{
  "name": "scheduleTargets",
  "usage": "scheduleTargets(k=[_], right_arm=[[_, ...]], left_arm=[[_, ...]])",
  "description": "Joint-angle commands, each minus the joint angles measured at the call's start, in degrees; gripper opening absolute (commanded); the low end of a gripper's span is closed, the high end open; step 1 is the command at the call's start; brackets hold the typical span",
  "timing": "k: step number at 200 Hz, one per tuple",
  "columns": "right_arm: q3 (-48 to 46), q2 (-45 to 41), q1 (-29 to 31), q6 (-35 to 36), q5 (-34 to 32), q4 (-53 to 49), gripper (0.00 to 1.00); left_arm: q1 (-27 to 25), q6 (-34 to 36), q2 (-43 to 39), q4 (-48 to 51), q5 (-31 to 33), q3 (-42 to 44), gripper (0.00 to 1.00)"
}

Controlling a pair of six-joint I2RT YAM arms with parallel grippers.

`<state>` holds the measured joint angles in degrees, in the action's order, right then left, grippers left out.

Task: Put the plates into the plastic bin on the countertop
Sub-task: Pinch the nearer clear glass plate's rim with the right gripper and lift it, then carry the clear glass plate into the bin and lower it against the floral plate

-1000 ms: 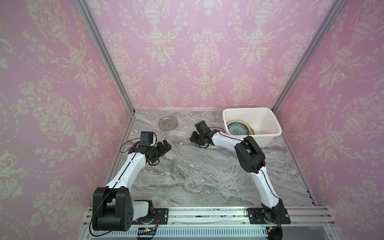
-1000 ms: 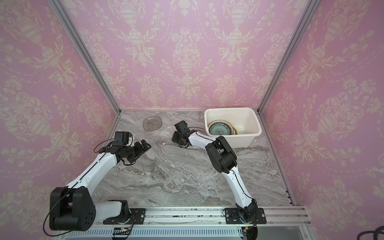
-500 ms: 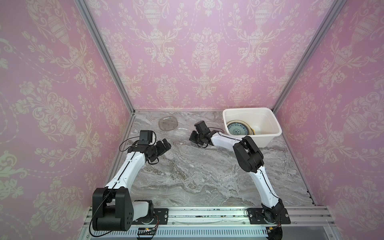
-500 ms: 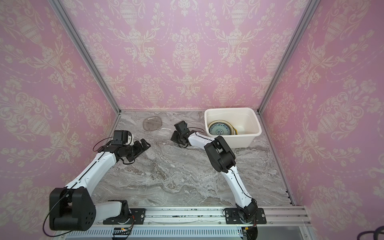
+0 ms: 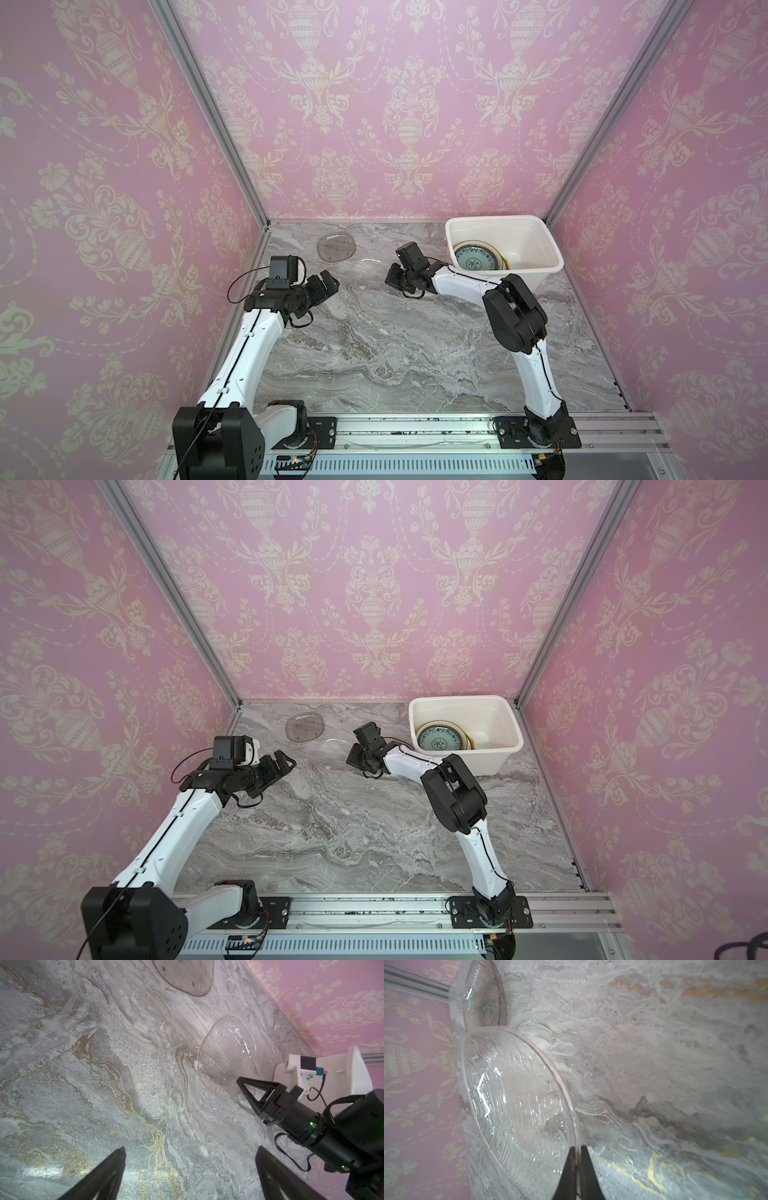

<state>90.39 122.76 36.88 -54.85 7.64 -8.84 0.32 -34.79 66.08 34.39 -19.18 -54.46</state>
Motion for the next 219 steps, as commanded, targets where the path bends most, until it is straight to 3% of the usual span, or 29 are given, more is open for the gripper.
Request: scheduleTargets(k=[1,63,97,125,177,219], right_arm=[[-2.3,-6.5,1.4,2.6,0.0,-1.5,0.00],[0.0,-17.3,1.8,12.6,-1.9,-13.2,0.00],[0.4,-23.5,-0.8,14.8,-3.4,-17.6,0.00],[-1.7,-29.0,-5.8,14.8,-1.9,-19.5,0.00],[-8.4,-38.4,-18.8,13.9,2.8,-20.0,0.00],[-15.9,-44.2,-28.3,8.4,4.2,-18.3,0.00]], left_arm=[[0.6,-0.9,-2.1,2.2,0.3,-1.6,0.99],[0.6,-4.6,-8.1,1.6,-0.2,-1.8,0.99],[-1.1,-4.1,-9.7,1.8,-2.8,-5.3,0.99],[-8.1,-0.6,-8.9,2.7,-0.3,-10.5,0.99],[-24.2,6.5,0.4,6.8,7.3,-21.9,0.99],[-32.6,7.4,8.1,5.8,12.3,-27.8,0.99]])
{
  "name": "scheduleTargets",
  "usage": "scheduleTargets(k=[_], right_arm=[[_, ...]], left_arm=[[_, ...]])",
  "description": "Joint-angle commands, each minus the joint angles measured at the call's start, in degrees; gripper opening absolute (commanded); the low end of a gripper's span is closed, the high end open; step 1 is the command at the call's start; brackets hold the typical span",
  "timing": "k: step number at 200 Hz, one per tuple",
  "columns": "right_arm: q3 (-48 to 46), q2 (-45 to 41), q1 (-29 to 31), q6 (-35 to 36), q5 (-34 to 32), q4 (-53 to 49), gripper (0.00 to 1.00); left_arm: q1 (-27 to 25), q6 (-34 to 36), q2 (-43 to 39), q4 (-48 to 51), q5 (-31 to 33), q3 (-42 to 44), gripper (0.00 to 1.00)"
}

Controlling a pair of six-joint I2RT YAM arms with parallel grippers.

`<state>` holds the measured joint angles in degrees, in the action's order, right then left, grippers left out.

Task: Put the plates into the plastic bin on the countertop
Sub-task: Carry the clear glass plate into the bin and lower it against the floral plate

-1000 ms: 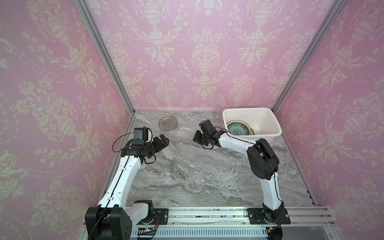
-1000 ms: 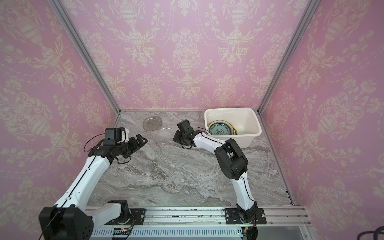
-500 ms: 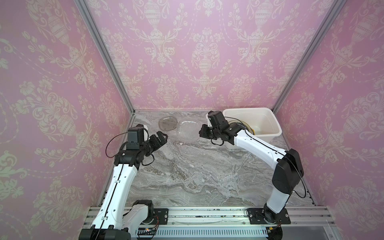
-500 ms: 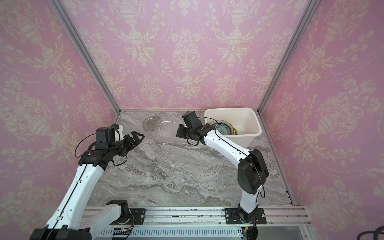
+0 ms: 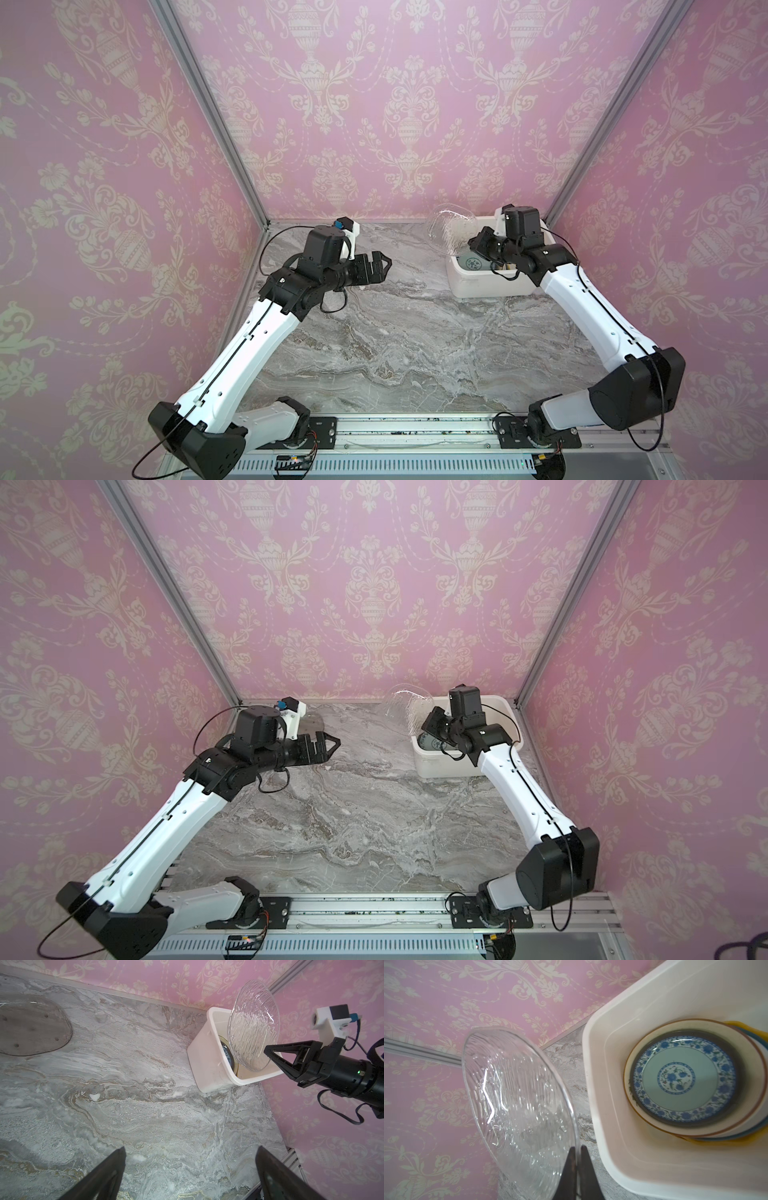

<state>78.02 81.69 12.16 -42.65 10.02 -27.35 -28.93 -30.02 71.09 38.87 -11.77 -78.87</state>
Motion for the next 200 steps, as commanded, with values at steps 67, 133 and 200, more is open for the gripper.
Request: scheduleTargets(k=[67,133,200], right_arm=[[-8.7,-3.5,-12.6,-10.4,2.0,5.2,0.00],[4.6,10.2,-15.8,12.4,3.7,-6.4,0.00],[7.2,16.5,-17.6,22.2,8.0,-9.7,0.01]], left_arm=[[-12.3,2.2,14.1,0.6,7.1,-11.9,0.99],[-14.5,4.0,17.8,4.0,6.3,-15.6,0.99],[-14.5,7.1,21.7,11.9,5.0,-22.5,0.99]])
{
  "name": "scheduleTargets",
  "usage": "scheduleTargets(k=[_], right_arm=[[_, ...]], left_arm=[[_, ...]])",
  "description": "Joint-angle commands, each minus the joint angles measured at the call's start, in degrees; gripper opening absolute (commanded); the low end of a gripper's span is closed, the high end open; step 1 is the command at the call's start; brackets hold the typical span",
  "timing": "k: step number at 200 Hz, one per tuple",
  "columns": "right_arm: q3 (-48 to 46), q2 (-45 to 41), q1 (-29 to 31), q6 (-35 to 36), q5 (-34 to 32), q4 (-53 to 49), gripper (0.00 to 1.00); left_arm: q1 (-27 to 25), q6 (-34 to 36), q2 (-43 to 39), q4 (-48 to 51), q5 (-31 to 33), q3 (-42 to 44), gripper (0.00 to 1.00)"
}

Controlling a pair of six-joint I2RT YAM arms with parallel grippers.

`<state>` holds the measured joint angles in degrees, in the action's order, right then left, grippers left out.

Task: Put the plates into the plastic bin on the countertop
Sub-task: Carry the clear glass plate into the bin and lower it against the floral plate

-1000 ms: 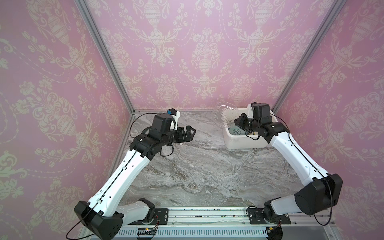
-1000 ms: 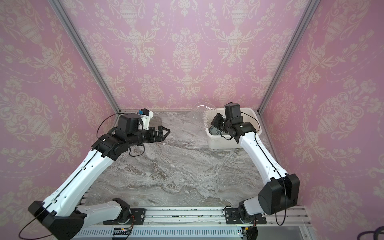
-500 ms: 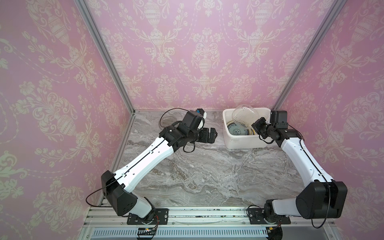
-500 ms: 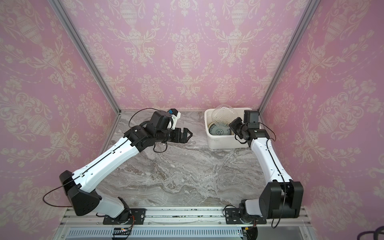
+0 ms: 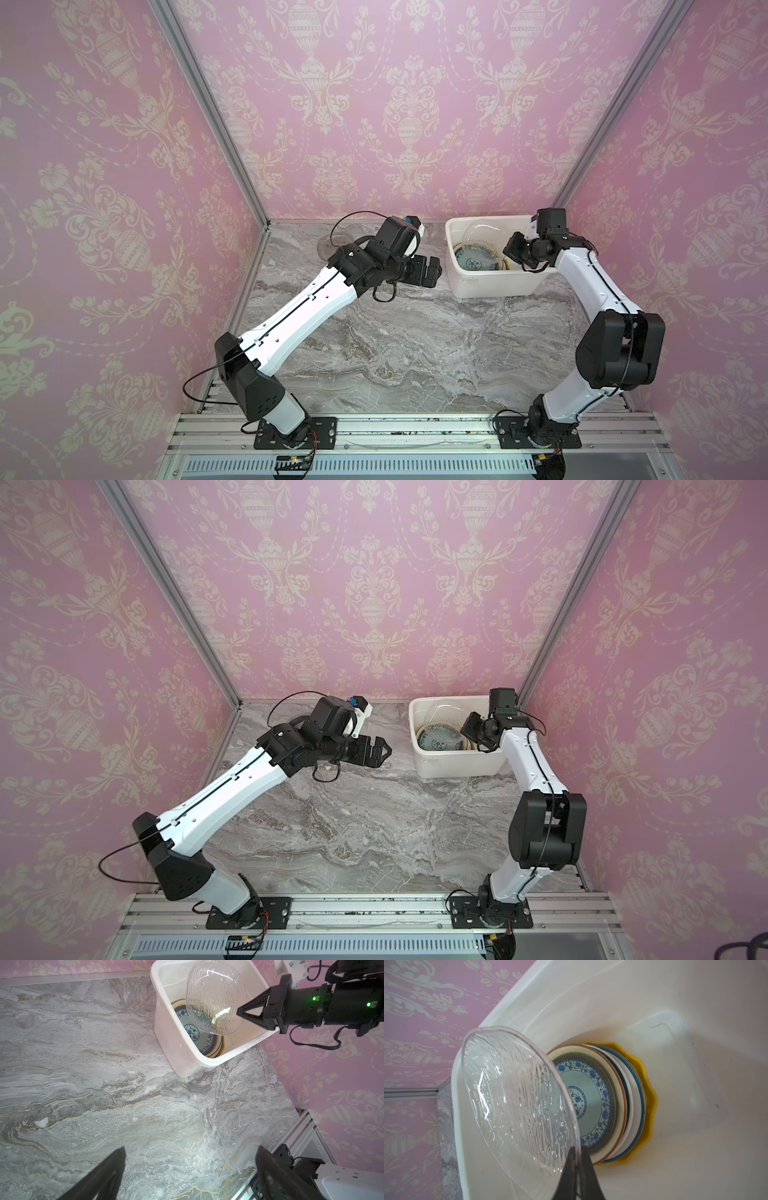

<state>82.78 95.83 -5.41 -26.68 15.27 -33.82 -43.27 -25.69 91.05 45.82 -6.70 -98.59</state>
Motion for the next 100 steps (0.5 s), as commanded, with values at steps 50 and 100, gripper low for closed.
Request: scheduleTargets(k=[50,100], right_arm=[[1.0,5.4,0.0,9.2,2.5,-3.9,0.03],[-0.3,7.6,0.0,10.3,1.6,-3.7,0.07]], left_arm=[[-0.2,-0.4,2.6,1.3,-0.4,-1.4,0.99],[-0.2,-0.9,4.1,1.4,-0.8,-2.1,0.99]])
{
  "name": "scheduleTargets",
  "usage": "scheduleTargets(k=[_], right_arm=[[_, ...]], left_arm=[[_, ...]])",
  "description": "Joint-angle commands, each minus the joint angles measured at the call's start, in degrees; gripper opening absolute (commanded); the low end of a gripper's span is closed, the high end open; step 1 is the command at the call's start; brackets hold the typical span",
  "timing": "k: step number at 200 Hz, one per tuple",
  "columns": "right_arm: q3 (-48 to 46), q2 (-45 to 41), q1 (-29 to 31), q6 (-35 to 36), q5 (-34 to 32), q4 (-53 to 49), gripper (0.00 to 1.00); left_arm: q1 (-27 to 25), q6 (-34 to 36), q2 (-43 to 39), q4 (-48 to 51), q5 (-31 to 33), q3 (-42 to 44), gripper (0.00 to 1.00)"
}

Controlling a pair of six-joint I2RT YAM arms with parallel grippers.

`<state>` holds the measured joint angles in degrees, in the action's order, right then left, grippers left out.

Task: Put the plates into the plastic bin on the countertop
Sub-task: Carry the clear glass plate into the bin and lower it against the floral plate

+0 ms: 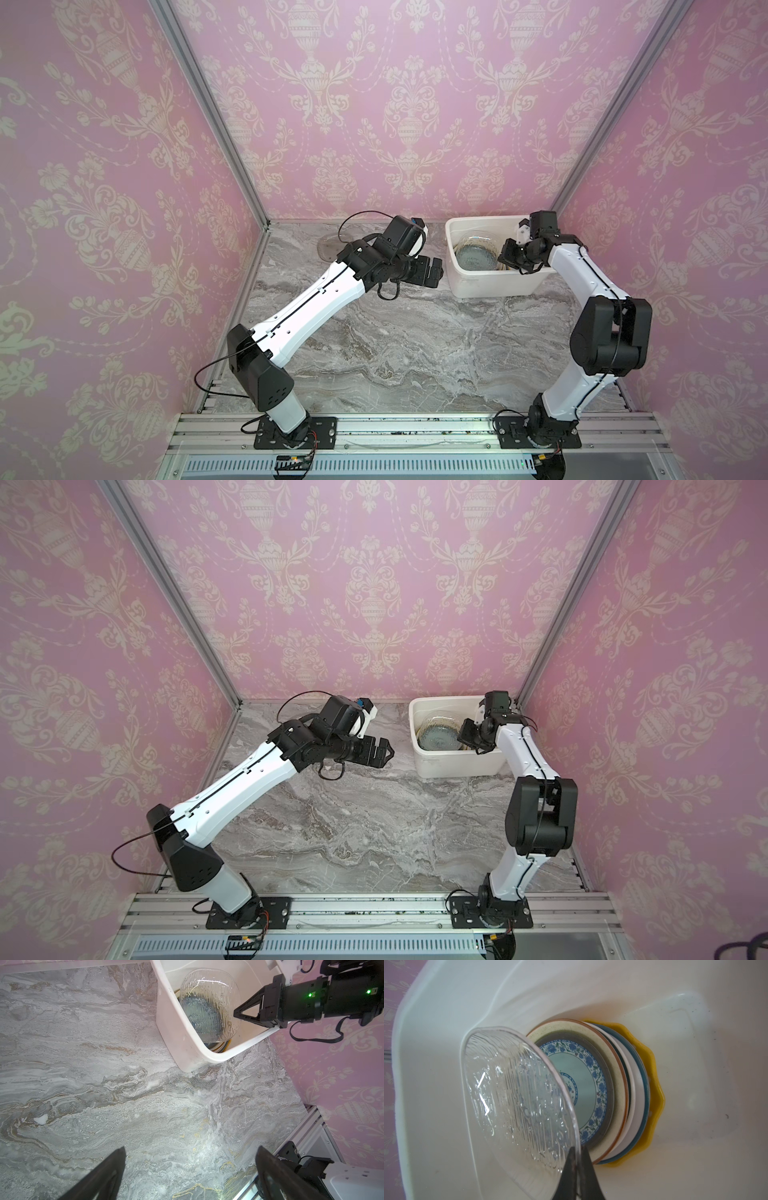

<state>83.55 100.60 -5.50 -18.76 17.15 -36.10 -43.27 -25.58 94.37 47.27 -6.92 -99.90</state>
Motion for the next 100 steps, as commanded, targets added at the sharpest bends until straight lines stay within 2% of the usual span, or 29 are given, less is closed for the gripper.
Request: scheduleTargets(k=[1,37,100], right_arm=[[-1.0,2.9,0.1,2.4,-0.3,-1.4,0.08],[-0.3,3.9,0.1,2.4,-0.4,-1.6,0.14],[0.8,4.8,0.2,2.5,-0.5,-1.8,0.14]], left_arm=[[-0.2,-1.0,0.8,-0.1,-0.5,-0.8,0.99],[-0.2,-0.7,1.0,0.3,-0.2,-0.8,0.99],[-0.2,-0.7,1.0,0.7,0.1,-0.7,0.99]])
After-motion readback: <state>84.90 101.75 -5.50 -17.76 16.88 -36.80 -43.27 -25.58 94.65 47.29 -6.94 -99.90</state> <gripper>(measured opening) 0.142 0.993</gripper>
